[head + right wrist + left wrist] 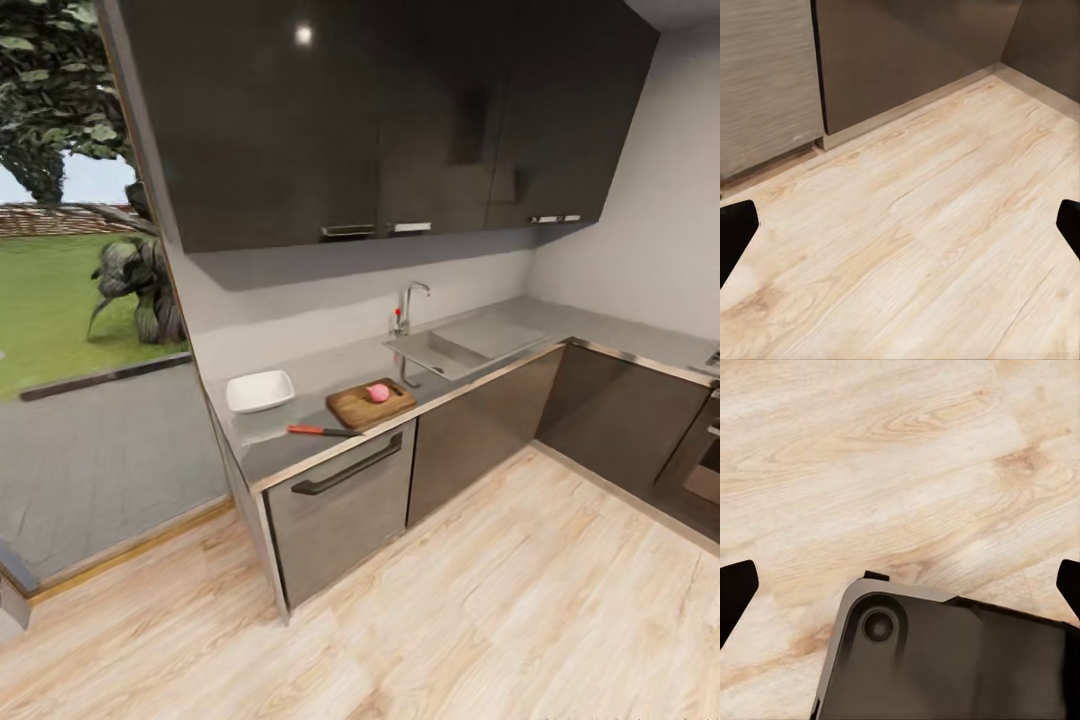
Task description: In the kitchen, take the Vidalia onion out of the sink, dice it on the chopping board with the paring knife, put the diced onion into the bowl on the countertop, then place both the paring knife and the chopping board into the sink.
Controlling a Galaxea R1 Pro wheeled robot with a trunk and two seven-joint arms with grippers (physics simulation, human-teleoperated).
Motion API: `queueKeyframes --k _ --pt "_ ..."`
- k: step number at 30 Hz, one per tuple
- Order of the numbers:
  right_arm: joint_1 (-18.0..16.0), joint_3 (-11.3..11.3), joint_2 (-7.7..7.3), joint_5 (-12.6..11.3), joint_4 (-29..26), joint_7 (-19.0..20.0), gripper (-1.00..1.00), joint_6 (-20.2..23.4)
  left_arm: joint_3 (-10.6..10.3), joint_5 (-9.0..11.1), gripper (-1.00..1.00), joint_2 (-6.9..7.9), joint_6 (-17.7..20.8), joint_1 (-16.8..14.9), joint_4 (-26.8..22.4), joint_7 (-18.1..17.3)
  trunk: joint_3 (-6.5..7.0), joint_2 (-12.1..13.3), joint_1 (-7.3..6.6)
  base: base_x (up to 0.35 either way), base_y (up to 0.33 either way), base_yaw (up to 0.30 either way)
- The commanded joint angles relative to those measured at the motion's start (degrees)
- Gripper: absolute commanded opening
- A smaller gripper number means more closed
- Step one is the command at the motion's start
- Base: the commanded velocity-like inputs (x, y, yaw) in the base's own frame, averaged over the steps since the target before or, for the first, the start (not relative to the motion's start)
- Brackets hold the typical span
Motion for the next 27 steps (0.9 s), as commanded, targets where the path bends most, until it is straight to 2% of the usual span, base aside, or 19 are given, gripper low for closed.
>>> queueKeyframes --k 1,14,27 --pt "0.0 -0.3 0.09 0.2 -0.1 0.5 1.00 -0.1 0.1 0.6 1.00 0.00 0.0 0.0 0.1 -0.6 -0.09 -0.1 0.04 0.000 0.277 -0.023" --pt "0.0 -0.3 0.13 0.3 -0.1 0.5 1.00 -0.1 0.1 0.6 1.00 0.00 0.1 0.0 0.1 -0.6 -0.08 -0.1 0.04 0.001 0.277 -0.004" --pt "0.0 -0.3 0.11 0.3 -0.1 0.5 1.00 -0.1 0.1 0.6 1.00 0.00 0.0 0.0 0.1 -0.6 0.05 -0.1 0.04 0.073 0.277 -0.027"
